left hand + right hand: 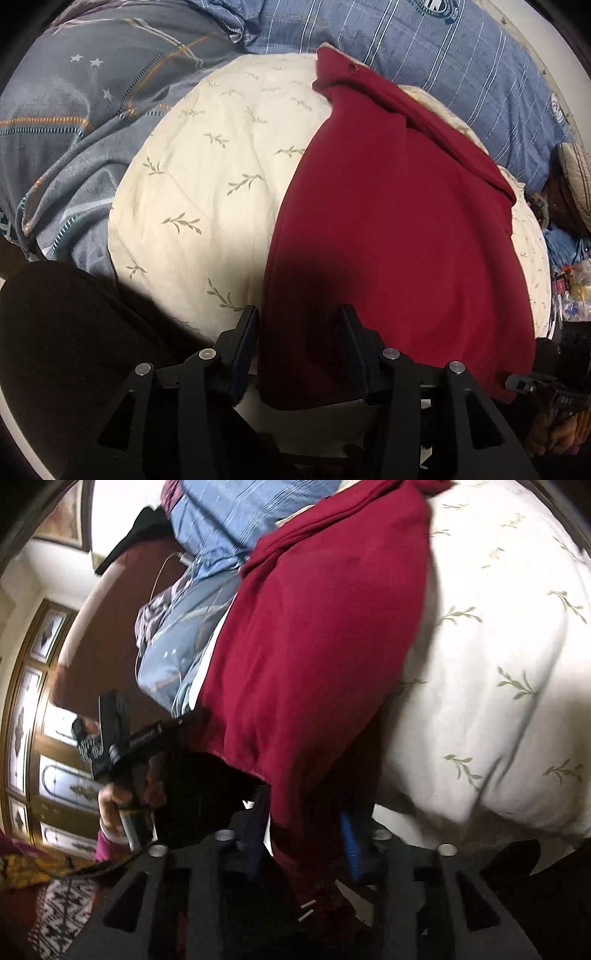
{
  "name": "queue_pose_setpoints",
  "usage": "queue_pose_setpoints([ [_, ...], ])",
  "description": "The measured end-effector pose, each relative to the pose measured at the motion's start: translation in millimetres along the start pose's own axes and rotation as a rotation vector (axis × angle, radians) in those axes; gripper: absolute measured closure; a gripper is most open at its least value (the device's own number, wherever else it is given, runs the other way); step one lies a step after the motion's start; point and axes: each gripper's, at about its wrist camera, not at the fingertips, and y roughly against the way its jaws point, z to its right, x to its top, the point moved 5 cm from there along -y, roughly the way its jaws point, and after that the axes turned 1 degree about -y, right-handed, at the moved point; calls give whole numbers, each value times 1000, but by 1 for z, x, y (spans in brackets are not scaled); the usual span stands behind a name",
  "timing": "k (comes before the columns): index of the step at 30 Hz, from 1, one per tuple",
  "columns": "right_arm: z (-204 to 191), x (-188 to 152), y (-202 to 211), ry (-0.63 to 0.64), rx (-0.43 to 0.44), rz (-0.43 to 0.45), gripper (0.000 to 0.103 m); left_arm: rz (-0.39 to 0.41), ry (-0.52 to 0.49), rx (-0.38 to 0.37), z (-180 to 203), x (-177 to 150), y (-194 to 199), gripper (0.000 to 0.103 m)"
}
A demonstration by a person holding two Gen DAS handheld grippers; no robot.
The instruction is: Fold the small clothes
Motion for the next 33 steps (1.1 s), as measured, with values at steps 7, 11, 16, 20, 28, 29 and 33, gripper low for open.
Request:
queue_pose_setpoints([
  [7, -13, 11, 8, 31, -8, 33, 94, -8, -54, 2, 11, 2, -8, 88],
  [11, -19, 17, 10, 40, -12, 62, 95, -1, -72, 4, 16, 3, -7, 92],
  [16, -29, 34, 26, 73, -11, 127, 95, 26, -81, -48, 19, 9, 8, 93],
  [20, -31, 63, 50, 70, 24, 226, 96, 102, -86, -103, 25, 31, 31, 93],
  [28, -25, 133, 75, 62, -19, 390, 96, 243, -109, -148, 43, 89, 48, 94],
  [29, -25, 139, 76, 63, -30, 400, 96, 258, -108, -153, 46, 95, 48, 94],
  [33, -20, 168, 77, 67, -79, 432, 97, 292, -115, -148, 54, 119, 35, 95],
])
